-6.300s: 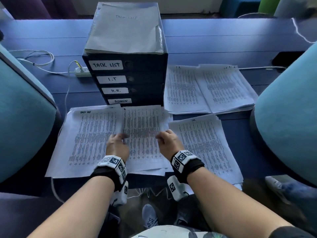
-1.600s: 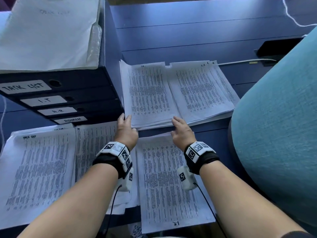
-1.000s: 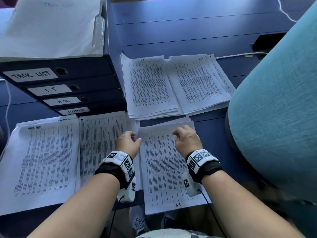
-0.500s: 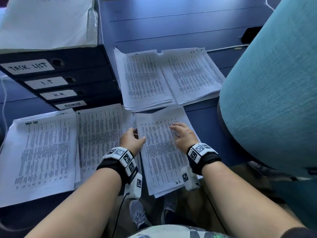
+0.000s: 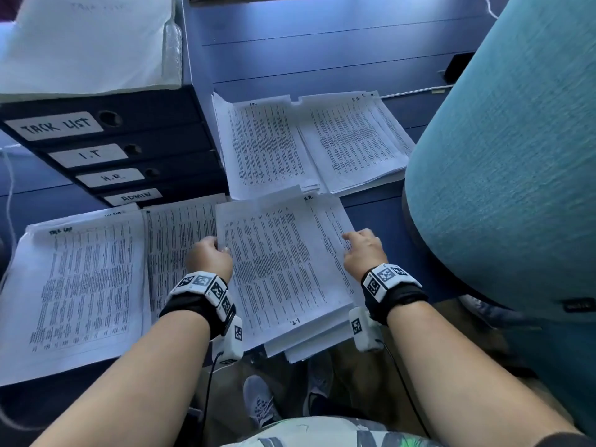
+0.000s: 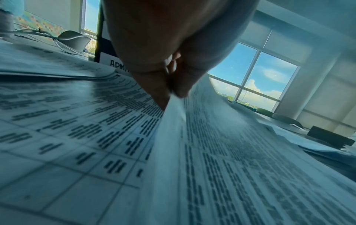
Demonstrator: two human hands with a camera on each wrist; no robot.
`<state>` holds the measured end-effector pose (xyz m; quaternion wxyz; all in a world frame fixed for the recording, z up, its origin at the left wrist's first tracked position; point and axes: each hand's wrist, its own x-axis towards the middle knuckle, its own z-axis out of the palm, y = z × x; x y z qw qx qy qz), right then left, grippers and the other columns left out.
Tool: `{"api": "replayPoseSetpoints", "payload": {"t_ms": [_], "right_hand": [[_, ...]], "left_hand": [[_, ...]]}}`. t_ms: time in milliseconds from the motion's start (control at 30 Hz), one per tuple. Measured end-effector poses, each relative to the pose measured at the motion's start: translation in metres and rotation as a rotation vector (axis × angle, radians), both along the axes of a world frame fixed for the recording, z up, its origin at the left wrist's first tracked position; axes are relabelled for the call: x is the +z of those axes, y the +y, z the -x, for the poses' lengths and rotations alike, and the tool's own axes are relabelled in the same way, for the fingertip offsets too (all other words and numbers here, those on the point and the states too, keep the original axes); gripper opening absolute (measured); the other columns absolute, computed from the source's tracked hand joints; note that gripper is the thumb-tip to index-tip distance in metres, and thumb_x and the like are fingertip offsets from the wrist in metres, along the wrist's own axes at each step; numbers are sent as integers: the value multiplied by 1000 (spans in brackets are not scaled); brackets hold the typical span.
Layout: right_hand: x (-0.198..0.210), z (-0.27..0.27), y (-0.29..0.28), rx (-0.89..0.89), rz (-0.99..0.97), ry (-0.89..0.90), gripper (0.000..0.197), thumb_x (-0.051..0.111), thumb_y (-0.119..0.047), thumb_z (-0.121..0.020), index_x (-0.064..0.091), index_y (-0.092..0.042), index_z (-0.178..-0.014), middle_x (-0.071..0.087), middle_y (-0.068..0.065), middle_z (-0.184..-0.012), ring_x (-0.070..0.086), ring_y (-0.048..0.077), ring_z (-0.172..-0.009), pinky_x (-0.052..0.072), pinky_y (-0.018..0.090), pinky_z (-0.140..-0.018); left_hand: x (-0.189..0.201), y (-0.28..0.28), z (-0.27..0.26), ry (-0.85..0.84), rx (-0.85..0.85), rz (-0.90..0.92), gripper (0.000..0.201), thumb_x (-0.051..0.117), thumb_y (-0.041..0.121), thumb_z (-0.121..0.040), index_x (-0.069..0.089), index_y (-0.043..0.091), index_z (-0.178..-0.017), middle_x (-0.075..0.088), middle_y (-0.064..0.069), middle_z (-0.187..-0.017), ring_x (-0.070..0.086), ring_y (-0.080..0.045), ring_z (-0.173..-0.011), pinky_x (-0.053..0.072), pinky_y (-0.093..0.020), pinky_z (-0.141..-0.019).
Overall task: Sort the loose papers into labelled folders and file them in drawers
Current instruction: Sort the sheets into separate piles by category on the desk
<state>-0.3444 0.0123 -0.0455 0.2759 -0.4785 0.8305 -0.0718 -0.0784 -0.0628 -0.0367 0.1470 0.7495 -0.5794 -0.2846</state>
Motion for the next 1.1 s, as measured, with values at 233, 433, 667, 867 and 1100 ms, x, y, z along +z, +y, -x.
{"api": "replayPoseSetpoints", "payload": {"t_ms": [233,433,667,867,1100], "right_hand": [[16,-17,-7,86,408,-125,68,62,-8,-85,35,-25,-145,41,5,-136,40,25,-123,31,41,-109],[42,-43,-21,300,644,-90,34,65,-7,-83,62,-14,-116,61,4,-113,51,24,-110,44,39,-96],[34,-19,-11,-149,425,-180,14,55,-3,-86,61,-15,-90,62,-3,-91,60,20,-89,41,22,-72],[30,-33,0,95,476,66,88,61,2,-77,19,-37,-145,32,2,-138,37,24,-127,35,45,-107],[45,-49,-17,442,280,206,18,52,-13,-87,55,-28,-96,57,-7,-101,54,20,-108,30,37,-101]], "left_hand": [[28,7,3,36,-120,244,21,54,-3,-92,62,16,-87,63,1,-85,55,-20,-76,39,-27,-65],[41,13,18,232,-355,266,17,59,7,-93,70,19,-98,67,5,-93,59,-12,-83,47,-24,-75],[25,11,-15,-15,-311,-84,20,71,16,-83,57,27,-91,67,1,-95,62,-18,-83,53,-31,-75],[30,13,-9,-127,-408,48,30,54,-1,-86,61,28,-86,64,14,-81,61,-16,-81,49,-26,-73],[27,5,14,142,-479,385,27,66,0,-86,69,18,-106,66,0,-104,61,-22,-95,53,-43,-88]]}}
